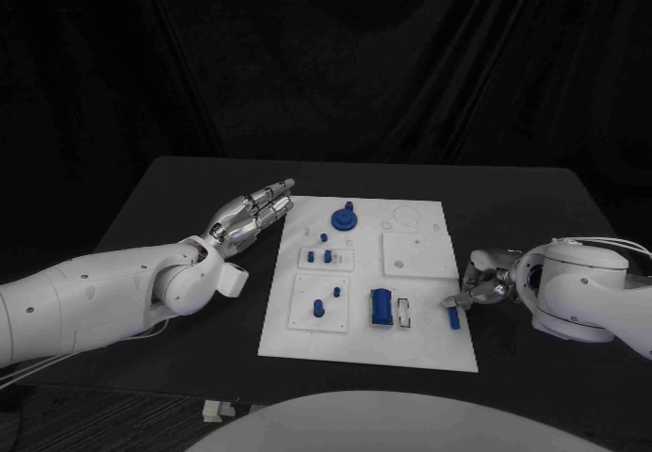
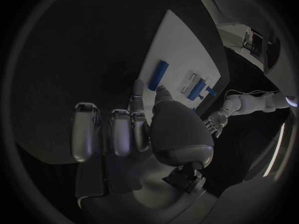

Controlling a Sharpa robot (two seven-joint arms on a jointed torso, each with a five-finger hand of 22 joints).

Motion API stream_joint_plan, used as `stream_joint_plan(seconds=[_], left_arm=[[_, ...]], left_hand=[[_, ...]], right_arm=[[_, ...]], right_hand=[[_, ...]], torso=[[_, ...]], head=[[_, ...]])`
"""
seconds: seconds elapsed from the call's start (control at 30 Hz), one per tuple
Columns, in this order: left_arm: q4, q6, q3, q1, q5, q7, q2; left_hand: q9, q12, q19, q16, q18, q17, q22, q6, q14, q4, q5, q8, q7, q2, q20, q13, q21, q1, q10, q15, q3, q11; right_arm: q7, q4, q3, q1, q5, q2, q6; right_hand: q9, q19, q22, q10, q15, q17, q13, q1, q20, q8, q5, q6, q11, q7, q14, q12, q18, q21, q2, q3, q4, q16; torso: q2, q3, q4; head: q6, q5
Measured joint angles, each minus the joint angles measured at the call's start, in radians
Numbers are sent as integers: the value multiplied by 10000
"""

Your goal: Assemble the parts on the task board

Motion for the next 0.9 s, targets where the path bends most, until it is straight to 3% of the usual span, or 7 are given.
stream_joint_plan(seconds=[0.27,0.37,0.57,0.6,0.63,0.73,0.9], left_arm=[[-17,26,0,-41,0,0,15],[-16,32,0,-48,0,0,13],[-7,37,0,-58,0,0,-8],[-6,38,0,-60,0,0,-10],[-5,39,0,-61,0,0,-11],[-5,42,0,-62,0,0,-12],[-5,50,0,-68,0,0,-12]], left_hand=[[-1,43,0,0,1,-2,0,36,37,0,39,0,36,0,-1,0,0,0,-2,36,0,70],[1,43,0,0,1,-2,0,36,37,0,39,0,35,0,0,-1,0,0,-2,36,0,70],[9,85,-22,0,0,-1,0,36,37,0,39,0,35,-28,21,7,0,28,-2,36,-1,70],[10,85,-36,0,0,-1,0,36,37,0,39,0,35,-40,35,9,0,40,-2,36,0,70],[9,85,-36,0,1,-1,0,36,37,0,39,0,35,-40,35,9,0,40,-1,36,-1,70],[9,122,-15,0,0,-1,0,59,37,0,39,0,58,-40,56,9,0,40,22,36,-1,93],[9,162,0,0,0,1,0,35,37,-29,39,0,109,-40,71,20,0,40,-1,36,28,141]], right_arm=[[-1,-56,4,-43,134,93,-61],[-1,-98,14,-73,187,135,-83],[2,-210,60,-148,267,221,-129],[4,-228,68,-161,276,233,-136],[5,-254,71,-178,288,250,-150],[9,-293,81,-213,322,284,-186],[33,-299,102,-229,433,310,-230]], right_hand=[[-157,2,-1,-7,28,0,0,-34,69,-125,-106,0,7,0,28,0,-1,-65,39,-28,86,-44],[-264,-15,-1,30,63,-1,-1,-34,86,-223,83,-35,44,36,-8,0,-2,-115,39,-29,86,-79],[-327,1,-2,-7,134,-1,-1,356,140,-369,1130,-15,80,98,-9,0,-2,-214,26,124,-71,-128],[-134,1,-2,-7,135,-1,-1,495,140,-369,1444,-22,80,97,-9,0,-2,-249,30,142,-143,-128],[339,-21,-2,-7,135,-1,-1,558,163,-375,1692,-64,80,100,-9,0,-2,-286,42,183,-184,-128],[991,-35,-3,-7,135,-1,-1,813,177,-377,2308,-111,80,110,-9,0,-2,-304,16,305,-306,-192],[1011,1,-3,-8,173,-1,-1,1189,213,-384,3156,-227,82,218,26,0,-2,-369,-68,564,-621,-192]], torso=[[-1,0,4],[0,3,3],[6,5,2],[5,5,2],[5,6,2],[5,7,1],[-1,6,1]], head=[[0,-21],[0,-18],[0,3],[0,6],[0,8],[0,18],[0,31]])
